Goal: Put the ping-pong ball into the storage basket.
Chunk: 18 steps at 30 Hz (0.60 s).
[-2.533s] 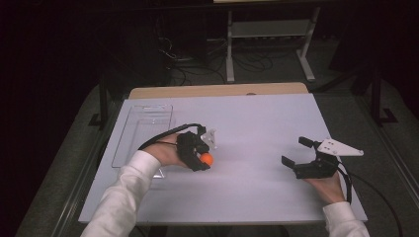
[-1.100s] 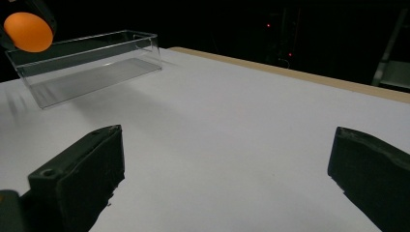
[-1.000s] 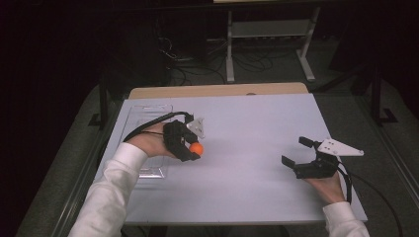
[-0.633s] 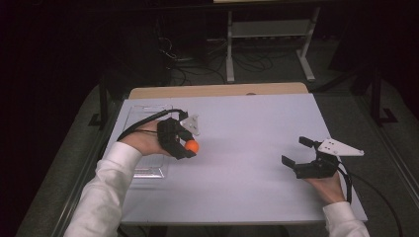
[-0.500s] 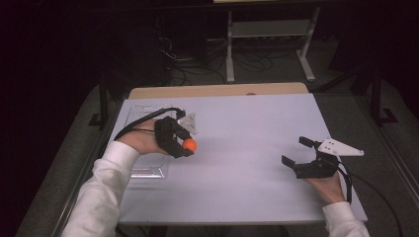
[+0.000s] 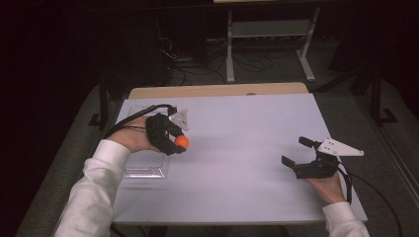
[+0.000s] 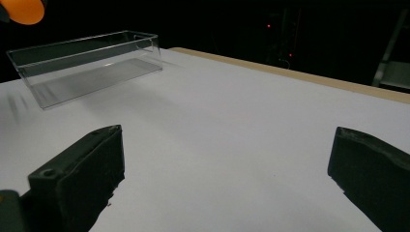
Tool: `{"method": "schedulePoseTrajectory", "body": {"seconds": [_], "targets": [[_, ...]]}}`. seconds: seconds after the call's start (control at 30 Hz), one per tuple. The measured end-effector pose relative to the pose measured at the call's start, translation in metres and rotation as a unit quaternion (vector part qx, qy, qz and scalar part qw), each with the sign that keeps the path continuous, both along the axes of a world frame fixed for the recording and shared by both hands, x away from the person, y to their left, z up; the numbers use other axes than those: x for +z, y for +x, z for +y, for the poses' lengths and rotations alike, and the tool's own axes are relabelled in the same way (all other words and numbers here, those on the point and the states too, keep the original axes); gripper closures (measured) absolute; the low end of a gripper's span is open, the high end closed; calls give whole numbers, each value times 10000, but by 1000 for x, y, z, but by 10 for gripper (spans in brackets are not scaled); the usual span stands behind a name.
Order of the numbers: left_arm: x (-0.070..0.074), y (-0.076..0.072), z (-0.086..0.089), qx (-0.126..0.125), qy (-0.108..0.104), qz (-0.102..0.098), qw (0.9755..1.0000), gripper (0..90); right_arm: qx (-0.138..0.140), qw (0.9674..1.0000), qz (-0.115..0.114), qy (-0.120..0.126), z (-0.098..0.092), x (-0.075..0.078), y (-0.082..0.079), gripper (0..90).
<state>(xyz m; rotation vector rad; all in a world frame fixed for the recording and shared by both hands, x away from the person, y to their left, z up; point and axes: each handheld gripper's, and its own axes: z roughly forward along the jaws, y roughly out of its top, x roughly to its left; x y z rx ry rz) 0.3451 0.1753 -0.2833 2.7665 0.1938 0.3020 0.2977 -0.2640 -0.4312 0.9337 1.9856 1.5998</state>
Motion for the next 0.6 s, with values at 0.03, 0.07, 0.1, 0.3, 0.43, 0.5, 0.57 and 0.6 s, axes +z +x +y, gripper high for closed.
{"method": "schedulePoseTrajectory", "body": {"seconds": [0.03,0.07,0.1,0.3,0.43,0.5,0.57,0.6], "targets": [[0,0,1,11,6,8,10000,511,1,10000,1,-1,0,0,0,0],[1,1,3,16,14,7,10000,511,0,10000,1,-5,0,0,0,0],[1,1,4,46,14,10,10000,511,0,10000,2,-4,0,0,0,0],[2,2,12,143,113,9,9998,511,-5,10000,3,-4,0,0,0,0],[3,2,18,188,159,-17,9997,511,-9,10000,2,-10,0,0,0,0],[2,2,20,196,186,-58,9996,511,-10,10000,-9,-12,0,0,0,0],[2,2,22,228,193,-31,9996,511,-18,10000,2,-2,-1,0,0,0],[2,2,24,240,225,-17,9995,511,-18,10000,7,-3,-1,0,0,0]]}}
